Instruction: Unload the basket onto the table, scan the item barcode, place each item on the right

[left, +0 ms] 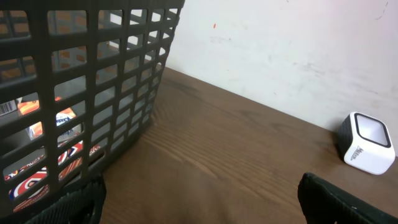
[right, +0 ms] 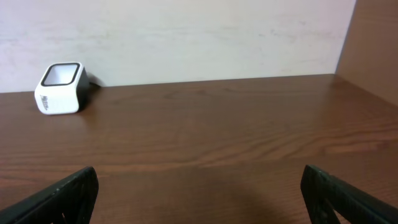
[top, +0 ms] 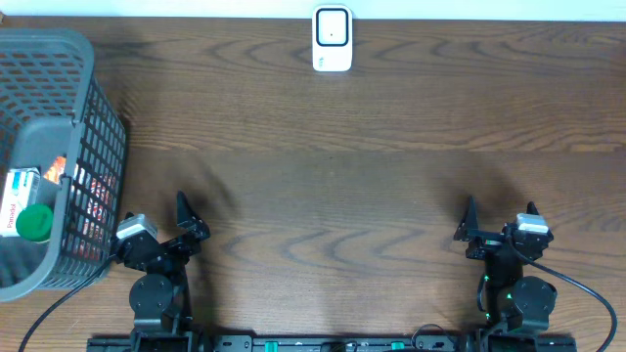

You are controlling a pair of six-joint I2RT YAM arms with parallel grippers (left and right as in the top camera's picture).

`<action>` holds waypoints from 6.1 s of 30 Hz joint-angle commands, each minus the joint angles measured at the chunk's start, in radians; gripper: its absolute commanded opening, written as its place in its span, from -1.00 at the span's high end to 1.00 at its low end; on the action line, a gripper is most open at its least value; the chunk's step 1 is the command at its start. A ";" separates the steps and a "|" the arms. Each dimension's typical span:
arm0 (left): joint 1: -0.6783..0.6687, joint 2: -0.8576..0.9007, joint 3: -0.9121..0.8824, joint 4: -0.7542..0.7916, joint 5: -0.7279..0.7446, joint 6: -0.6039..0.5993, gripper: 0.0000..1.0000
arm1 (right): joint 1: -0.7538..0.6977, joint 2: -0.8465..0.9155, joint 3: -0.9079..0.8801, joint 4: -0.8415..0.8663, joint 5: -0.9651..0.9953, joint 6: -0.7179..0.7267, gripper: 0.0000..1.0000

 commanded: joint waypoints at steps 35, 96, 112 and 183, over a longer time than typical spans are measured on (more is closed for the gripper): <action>0.003 0.070 0.009 -0.043 0.766 0.111 -0.97 | -0.006 -0.006 -0.001 -0.003 -0.004 0.013 -0.98; 0.791 1.726 2.041 -1.489 0.006 -0.478 -0.97 | -0.006 -0.006 -0.001 -0.003 -0.004 0.013 -0.99; 0.793 1.884 1.818 -1.365 0.005 -0.385 -0.98 | -0.006 -0.006 -0.001 -0.003 -0.004 0.013 -0.98; 0.793 1.536 1.589 -0.987 0.238 -0.341 -0.32 | -0.006 -0.006 -0.001 -0.003 -0.004 0.013 -0.98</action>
